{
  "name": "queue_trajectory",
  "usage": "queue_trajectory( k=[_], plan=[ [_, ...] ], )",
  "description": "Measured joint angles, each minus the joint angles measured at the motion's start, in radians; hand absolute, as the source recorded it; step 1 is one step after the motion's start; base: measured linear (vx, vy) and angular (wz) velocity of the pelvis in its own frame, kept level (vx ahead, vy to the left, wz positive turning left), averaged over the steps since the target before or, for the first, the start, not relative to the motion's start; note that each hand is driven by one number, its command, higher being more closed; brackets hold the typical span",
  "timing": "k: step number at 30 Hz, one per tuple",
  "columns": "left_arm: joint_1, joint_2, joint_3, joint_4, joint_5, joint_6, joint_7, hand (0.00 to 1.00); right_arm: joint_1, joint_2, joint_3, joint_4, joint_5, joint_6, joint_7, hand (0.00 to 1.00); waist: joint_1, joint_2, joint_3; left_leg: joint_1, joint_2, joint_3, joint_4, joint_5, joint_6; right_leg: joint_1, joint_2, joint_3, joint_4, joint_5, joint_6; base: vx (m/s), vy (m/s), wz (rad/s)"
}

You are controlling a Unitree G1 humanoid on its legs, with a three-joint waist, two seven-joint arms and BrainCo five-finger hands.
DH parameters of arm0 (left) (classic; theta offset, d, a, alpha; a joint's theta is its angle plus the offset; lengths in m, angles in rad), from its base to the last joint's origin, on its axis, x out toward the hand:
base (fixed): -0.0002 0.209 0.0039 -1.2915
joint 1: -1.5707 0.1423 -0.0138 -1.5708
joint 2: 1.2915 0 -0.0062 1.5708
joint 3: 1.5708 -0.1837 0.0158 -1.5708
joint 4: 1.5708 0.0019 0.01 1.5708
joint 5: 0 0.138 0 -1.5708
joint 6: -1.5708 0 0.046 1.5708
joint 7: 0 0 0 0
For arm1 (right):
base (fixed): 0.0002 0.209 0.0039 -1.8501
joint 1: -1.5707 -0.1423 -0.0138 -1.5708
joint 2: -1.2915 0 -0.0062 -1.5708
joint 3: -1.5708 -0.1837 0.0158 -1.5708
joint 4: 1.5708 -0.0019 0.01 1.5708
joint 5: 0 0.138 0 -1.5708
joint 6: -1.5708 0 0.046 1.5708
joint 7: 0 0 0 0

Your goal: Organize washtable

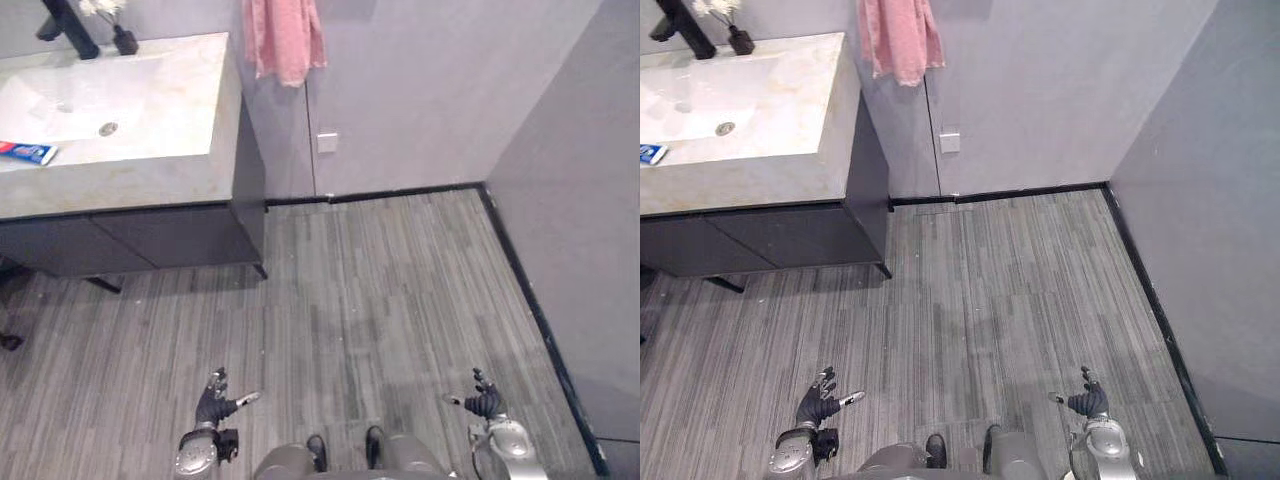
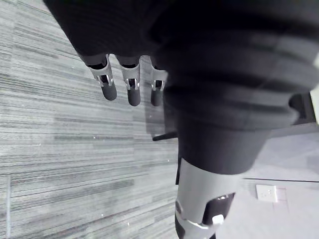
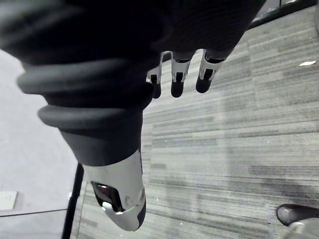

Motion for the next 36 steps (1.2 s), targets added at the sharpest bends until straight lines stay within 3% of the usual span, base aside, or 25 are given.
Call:
queue_trajectory(
  k=[1, 3, 5, 6, 7, 8, 10, 11, 12, 15, 16, 18, 19, 20, 22, 23, 24, 25, 26, 27, 28, 29, 31, 34, 36],
  plan=[
    [-0.015, 0.001, 0.0, 0.0, 0.0, 0.0, 0.006, 0.0, -0.004, -0.003, 0.0, -0.001, 0.0, 0.0, 0.0, 0.0, -0.001, 0.001, 0.003, 0.027, 0.009, -0.008, -0.01, -0.008, -0.002, -0.025, 0.002, -0.022, -0.024, -0.005, -0.011, 0.47, -0.022, 0.09],
    [-0.076, 0.001, -0.003, 0.0, -0.002, -0.001, 0.012, 0.0, -0.019, -0.017, 0.003, -0.016, 0.009, 0.0, 0.0, 0.0, -0.009, 0.03, 0.019, 0.079, 0.063, -0.037, -0.05, -0.008, -0.016, -0.102, 0.034, -0.074, -0.174, 0.023, -0.035, 0.6, -0.07, 0.33],
    [-0.103, 0.008, -0.019, -0.001, -0.002, -0.003, 0.015, 0.0, -0.018, -0.026, 0.004, -0.036, 0.009, -0.002, -0.001, 0.0, -0.017, 0.026, 0.017, 0.106, 0.074, -0.059, -0.069, -0.009, -0.065, -0.132, 0.051, -0.077, -0.326, 0.135, -0.048, 0.55, -0.117, 0.44],
    [-0.111, 0.006, -0.023, 0.0, -0.002, -0.004, 0.019, 0.0, -0.015, -0.037, 0.008, -0.04, 0.009, -0.002, -0.002, 0.0, -0.031, 0.019, 0.02, 0.153, 0.085, -0.069, -0.065, -0.036, -0.114, -0.131, 0.044, -0.08, -0.377, 0.313, -0.115, 0.67, -0.152, 0.22],
    [-0.113, -0.003, -0.022, 0.001, -0.003, -0.002, 0.025, 0.0, -0.032, -0.046, 0.012, -0.038, 0.009, 0.002, -0.003, 0.0, -0.03, 0.042, 0.019, 0.157, 0.113, -0.072, -0.05, -0.036, -0.124, -0.138, 0.061, -0.103, -0.339, 0.302, -0.124, 0.77, -0.199, 0.26],
    [-0.117, -0.004, -0.022, 0.001, -0.003, -0.002, 0.027, 0.0, -0.047, -0.039, 0.016, -0.052, 0.009, 0.002, -0.002, 0.0, -0.039, 0.04, 0.018, 0.126, 0.119, -0.084, 0.032, 0.007, -0.187, -0.124, 0.058, -0.117, -0.305, 0.237, -0.149, 0.6, -0.183, 0.1],
    [-0.114, -0.016, -0.02, 0.001, -0.003, -0.002, 0.026, 0.0, -0.047, -0.038, 0.031, -0.065, 0.01, 0.001, -0.001, 0.0, -0.043, 0.04, 0.021, 0.05, 0.123, -0.089, 0.274, 0.139, -0.162, -0.03, 0.073, -0.123, -0.333, 0.183, -0.157, 0.61, -0.206, 0.17],
    [-0.105, -0.021, -0.019, -0.001, -0.01, -0.003, 0.025, 0.0, -0.046, -0.037, 0.05, -0.062, 0.01, -0.001, -0.001, 0.0, -0.034, 0.039, 0.026, -0.028, 0.152, -0.086, 0.511, 0.2, -0.153, 0.076, 0.091, -0.119, -0.404, 0.168, -0.163, 0.6, -0.19, -0.03],
    [-0.1, -0.02, -0.018, -0.002, -0.013, -0.004, 0.025, 0.0, -0.047, -0.033, 0.07, -0.061, 0.014, -0.004, -0.002, 0.0, -0.024, 0.036, 0.032, -0.103, 0.186, -0.059, 0.715, 0.172, -0.112, 0.187, 0.117, -0.104, -0.473, 0.166, -0.168, 0.59, -0.17, -0.11],
    [-0.093, -0.028, -0.019, -0.011, -0.017, -0.003, 0.025, 0.0, -0.052, -0.029, 0.073, -0.062, 0.031, -0.02, -0.004, 0.0, 0.014, 0.018, 0.043, -0.23, 0.194, -0.012, 0.841, 0.124, -0.076, 0.345, 0.121, -0.072, -0.567, 0.161, -0.175, 0.54, -0.086, -0.25],
    [-0.088, -0.028, -0.019, -0.027, -0.019, -0.003, 0.025, 0.0, -0.057, -0.027, 0.062, -0.06, 0.035, -0.022, -0.006, 0.0, 0.022, 0.014, 0.045, -0.305, 0.18, 0.004, 0.802, 0.108, -0.064, 0.404, 0.117, -0.063, -0.617, 0.155, -0.179, 0.57, -0.009, -0.14],
    [-0.097, -0.03, -0.019, -0.041, -0.02, -0.003, 0.026, 0.0, -0.07, -0.026, 0.041, -0.055, 0.052, -0.021, -0.007, 0.0, 0.028, 0.012, 0.054, -0.396, 0.139, 0.01, 0.623, 0.083, -0.081, 0.468, 0.098, -0.052, -0.669, 0.137, -0.165, 0.47, 0.044, -0.17],
    [-0.095, -0.03, -0.019, -0.041, -0.019, -0.002, 0.027, 0.0, -0.081, -0.02, 0.02, -0.04, 0.053, -0.02, -0.008, 0.0, 0.035, 0.004, 0.062, -0.42, 0.106, 0.023, 0.446, 0.088, -0.085, 0.503, 0.078, -0.043, -0.68, 0.117, -0.149, 0.46, 0.085, -0.27],
    [-0.092, -0.033, -0.019, -0.04, -0.019, -0.001, 0.027, 0.0, -0.081, -0.02, 0.009, -0.031, 0.053, -0.02, -0.017, 0.0, 0.039, 0.003, 0.062, -0.424, 0.076, 0.026, 0.248, 0.128, -0.116, 0.531, 0.064, -0.037, -0.683, 0.09, -0.129, 0.46, 0.102, -0.34],
    [-0.09, -0.038, -0.019, -0.041, -0.018, -0.001, 0.028, 0.0, -0.066, -0.022, -0.008, -0.03, 0.052, -0.019, -0.024, 0.0, 0.051, 0.028, 0.052, -0.423, 0.07, 0.022, 0.064, 0.25, -0.087, 0.563, 0.073, -0.025, -0.687, 0.047, -0.102, 0.44, 0.158, -0.39],
    [-0.081, -0.033, -0.006, -0.031, -0.018, 0.0, 0.03, 0.0, -0.053, -0.011, -0.005, -0.019, 0.052, -0.012, -0.024, 0.0, 0.056, 0.01, 0.036, -0.424, 0.04, 0.027, 0.126, 0.299, -0.019, 0.581, 0.043, -0.005, -0.63, -0.018, -0.066, 0.53, 0.205, -0.28],
    [-0.08, -0.039, 0.001, -0.03, -0.017, 0.0, 0.031, 0.0, -0.047, -0.009, -0.008, -0.02, 0.05, -0.011, -0.024, 0.0, 0.047, 0.004, 0.032, -0.418, 0.028, 0.029, 0.132, 0.279, -0.006, 0.555, 0.025, -0.011, -0.557, -0.03, -0.052, 0.68, 0.235, -0.05],
    [-0.081, -0.051, -0.001, -0.03, -0.015, 0.0, 0.031, 0.0, -0.042, -0.007, -0.015, -0.019, 0.048, -0.006, -0.024, 0.0, 0.036, -0.003, 0.031, -0.389, 0.005, 0.029, 0.121, 0.253, 0.009, 0.484, -0.006, -0.014, -0.367, -0.032, -0.029, 0.58, 0.168, 0.25],
    [-0.077, -0.046, -0.002, -0.024, -0.011, 0.001, 0.031, 0.0, -0.037, 0.002, -0.018, -0.011, 0.047, 0.0, -0.023, 0.0, 0.027, -0.017, 0.033, -0.337, -0.024, 0.024, 0.098, 0.236, 0.023, 0.39, -0.045, -0.011, -0.126, 0.013, 0.046, 0.56, 0.18, 0.27],
    [-0.075, -0.04, -0.002, -0.017, -0.011, 0.002, 0.031, 0.0, -0.033, 0.009, -0.018, -0.009, 0.047, 0.001, -0.023, 0.0, 0.021, -0.024, 0.032, -0.308, -0.037, 0.02, 0.09, 0.224, 0.03, 0.349, -0.061, -0.006, -0.01, 0.036, 0.075, 0.54, 0.167, 0.34],
    [-0.074, -0.031, -0.004, -0.004, -0.01, 0.009, 0.032, 0.0, -0.024, 0.018, -0.016, -0.002, 0.046, 0.002, -0.022, 0.0, 0.012, -0.031, 0.033, -0.243, -0.053, 0.016, 0.083, 0.204, 0.042, 0.293, -0.086, -0.002, 0.151, 0.019, 0.063, 0.54, 0.123, 0.36],
    [-0.073, -0.028, -0.006, 0.003, -0.01, 0.01, 0.032, 0.0, -0.022, 0.02, -0.014, 0.001, 0.046, 0.004, -0.022, 0.0, 0.009, -0.031, 0.033, -0.207, -0.056, 0.013, 0.076, 0.197, 0.046, 0.274, -0.092, -0.007, 0.194, 0.008, 0.045, 0.63, 0.121, 0.37],
    [-0.071, -0.023, -0.012, 0.005, -0.01, 0.011, 0.031, 0.0, -0.023, 0.025, 0.005, 0.006, 0.046, 0.004, -0.02, 0.0, 0.01, -0.025, 0.034, -0.097, -0.049, -0.009, 0.023, 0.196, 0.046, 0.22, -0.085, -0.041, 0.147, -0.018, 0.007, 0.48, 0.058, 0.25],
    [-0.075, -0.031, -0.017, 0.005, -0.012, 0.009, 0.032, 0.0, -0.045, 0.029, 0.005, 0.005, 0.048, -0.004, -0.02, 0.0, 0.01, -0.02, 0.032, -0.021, -0.015, -0.021, -0.008, 0.182, 0.022, 0.157, -0.06, -0.066, -0.111, -0.019, -0.001, 0.44, -0.04, 0.36],
    [-0.066, -0.028, -0.018, 0.008, -0.011, 0.009, 0.032, 0.0, -0.034, 0.041, -0.002, 0.008, 0.049, -0.005, -0.023, 0.0, 0.008, -0.04, 0.02, 0.018, -0.014, -0.034, -0.018, 0.153, -0.027, 0.161, -0.044, -0.05, -0.354, 0.095, -0.01, 0.32, -0.093, 0.48]
  ],
)
